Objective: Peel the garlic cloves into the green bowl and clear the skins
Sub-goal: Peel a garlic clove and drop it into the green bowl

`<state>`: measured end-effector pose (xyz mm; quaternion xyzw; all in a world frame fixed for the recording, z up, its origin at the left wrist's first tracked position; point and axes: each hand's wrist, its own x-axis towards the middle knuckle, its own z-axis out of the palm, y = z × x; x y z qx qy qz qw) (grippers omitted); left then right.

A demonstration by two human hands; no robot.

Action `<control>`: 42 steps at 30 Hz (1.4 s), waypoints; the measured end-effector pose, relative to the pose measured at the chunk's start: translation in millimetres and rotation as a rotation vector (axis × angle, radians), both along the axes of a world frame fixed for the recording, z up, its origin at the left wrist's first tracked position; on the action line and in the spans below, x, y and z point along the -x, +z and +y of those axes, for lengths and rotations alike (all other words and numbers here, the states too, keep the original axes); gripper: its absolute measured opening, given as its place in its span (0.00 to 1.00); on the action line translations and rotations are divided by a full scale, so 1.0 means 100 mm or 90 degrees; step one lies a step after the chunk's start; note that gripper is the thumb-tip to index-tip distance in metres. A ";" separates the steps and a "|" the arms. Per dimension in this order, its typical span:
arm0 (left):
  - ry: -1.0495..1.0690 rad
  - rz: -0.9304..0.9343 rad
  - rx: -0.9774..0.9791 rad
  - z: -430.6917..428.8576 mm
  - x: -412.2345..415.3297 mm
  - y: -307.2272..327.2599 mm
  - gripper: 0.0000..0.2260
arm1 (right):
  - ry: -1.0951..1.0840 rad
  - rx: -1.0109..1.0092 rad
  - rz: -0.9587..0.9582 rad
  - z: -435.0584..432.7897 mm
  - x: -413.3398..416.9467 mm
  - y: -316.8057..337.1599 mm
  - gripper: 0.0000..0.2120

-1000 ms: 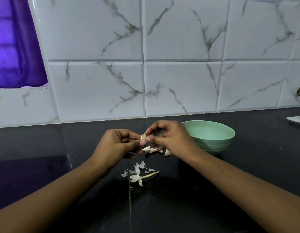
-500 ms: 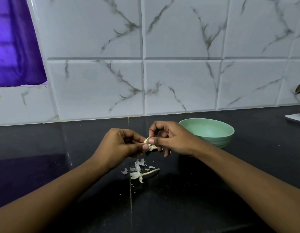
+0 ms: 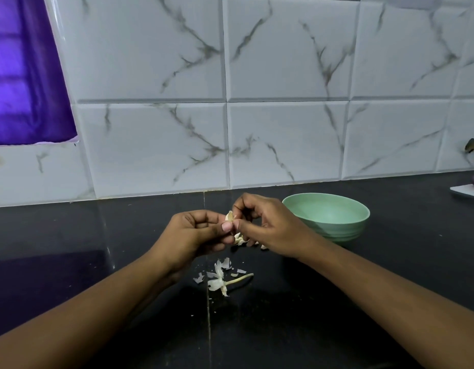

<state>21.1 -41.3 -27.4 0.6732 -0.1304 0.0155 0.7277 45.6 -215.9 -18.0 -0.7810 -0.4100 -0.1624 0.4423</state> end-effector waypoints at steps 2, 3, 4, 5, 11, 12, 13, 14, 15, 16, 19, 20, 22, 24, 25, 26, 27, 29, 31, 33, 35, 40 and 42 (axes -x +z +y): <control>-0.016 0.024 0.044 0.02 -0.02 0.00 0.06 | 0.020 0.001 -0.007 0.01 0.01 0.00 0.05; -0.017 0.030 0.065 0.04 -0.04 0.00 0.06 | 0.035 -0.004 0.003 0.01 0.01 0.00 0.06; -0.016 0.033 0.089 0.06 -0.05 0.01 0.07 | 0.050 -0.009 0.016 0.01 0.02 0.00 0.06; -0.016 0.033 0.111 0.09 -0.06 0.01 0.08 | 0.065 -0.015 0.030 0.00 0.03 0.01 0.07; -0.009 0.042 0.134 0.22 -0.11 0.05 0.05 | 0.100 -0.011 0.190 -0.09 0.03 0.08 0.07; -0.010 0.048 0.124 0.21 -0.11 0.04 0.05 | 0.097 0.030 0.208 -0.10 0.02 0.09 0.08; -0.013 0.052 0.107 0.20 -0.10 0.04 0.07 | 0.095 0.072 0.226 -0.12 0.02 0.08 0.08; -0.017 0.054 0.088 0.19 -0.10 0.03 0.09 | 0.094 0.110 0.239 -0.13 0.01 0.08 0.08; -0.021 0.056 0.069 0.19 -0.09 0.02 0.11 | 0.092 0.140 0.248 -0.13 0.00 0.08 0.07; -0.023 0.058 0.051 0.18 -0.08 0.02 0.12 | 0.088 0.162 0.254 -0.13 0.01 0.08 0.07; -0.013 0.055 -0.001 0.19 -0.08 0.01 0.10 | 0.071 0.208 0.259 -0.13 0.00 0.08 0.08; -0.006 0.053 -0.014 0.18 -0.08 0.00 0.09 | 0.064 0.220 0.263 -0.13 0.00 0.07 0.09; 0.011 0.045 -0.038 0.18 -0.08 0.00 0.07 | 0.055 0.226 0.282 -0.13 0.00 0.07 0.09; 0.025 0.034 -0.061 0.17 -0.07 0.00 0.06 | 0.049 0.208 0.298 -0.12 -0.01 0.07 0.07; 0.031 0.026 -0.072 0.16 -0.06 0.01 0.06 | 0.043 0.195 0.293 -0.12 -0.02 0.06 0.06; 0.039 0.017 -0.081 0.16 -0.06 0.01 0.06 | 0.032 0.180 0.284 -0.11 -0.03 0.06 0.04; 0.046 0.009 -0.088 0.15 -0.05 0.01 0.06 | 0.018 0.160 0.274 -0.10 -0.03 0.05 0.03; 0.056 -0.006 -0.097 0.13 -0.04 0.01 0.06 | -0.010 0.096 0.270 -0.08 -0.05 0.03 0.05; 0.064 -0.021 -0.105 0.10 -0.03 0.02 0.05 | -0.019 -0.004 0.295 -0.06 -0.05 0.01 0.08; 0.073 -0.044 -0.124 0.08 -0.01 0.02 0.05 | -0.007 -0.084 0.323 -0.02 -0.03 0.00 0.06; 0.081 -0.072 -0.143 0.06 0.00 0.02 0.04 | 0.003 -0.123 0.340 0.02 -0.01 -0.02 0.04; 0.084 -0.100 -0.146 0.03 0.02 0.03 0.03 | -0.014 -0.154 0.366 0.05 -0.06 -0.06 0.04; 0.081 -0.093 -0.131 0.03 0.01 0.03 0.04 | -0.003 -0.159 0.371 0.04 -0.05 -0.04 0.03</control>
